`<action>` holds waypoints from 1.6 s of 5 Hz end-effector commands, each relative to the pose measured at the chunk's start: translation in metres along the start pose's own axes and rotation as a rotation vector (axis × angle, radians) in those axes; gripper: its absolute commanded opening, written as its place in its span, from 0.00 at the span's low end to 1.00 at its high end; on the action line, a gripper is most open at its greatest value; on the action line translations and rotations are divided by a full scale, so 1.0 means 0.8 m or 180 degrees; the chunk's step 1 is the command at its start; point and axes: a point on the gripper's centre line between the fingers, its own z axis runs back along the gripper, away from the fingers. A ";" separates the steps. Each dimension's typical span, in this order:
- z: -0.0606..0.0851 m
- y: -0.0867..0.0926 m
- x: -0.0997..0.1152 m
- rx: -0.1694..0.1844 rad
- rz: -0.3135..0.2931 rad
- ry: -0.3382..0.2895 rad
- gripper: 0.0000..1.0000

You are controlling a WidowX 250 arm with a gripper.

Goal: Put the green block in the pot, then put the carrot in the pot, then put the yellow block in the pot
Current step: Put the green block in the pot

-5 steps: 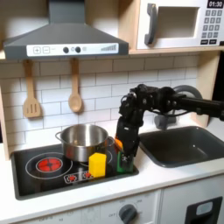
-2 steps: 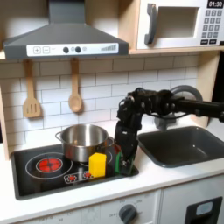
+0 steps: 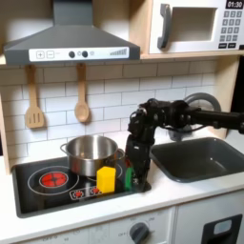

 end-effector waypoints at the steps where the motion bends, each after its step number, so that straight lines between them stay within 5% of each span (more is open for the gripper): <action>1: 0.005 -0.006 -0.002 -0.0057 -0.0061 -0.0052 0.00; 4: 0.043 -0.027 -0.020 -0.0247 -0.0268 -0.0195 0.00; 7: 0.098 -0.017 0.047 -0.0518 0.0006 -0.0341 0.00; 8: 0.098 -0.009 0.070 -0.0557 0.0077 -0.0260 0.00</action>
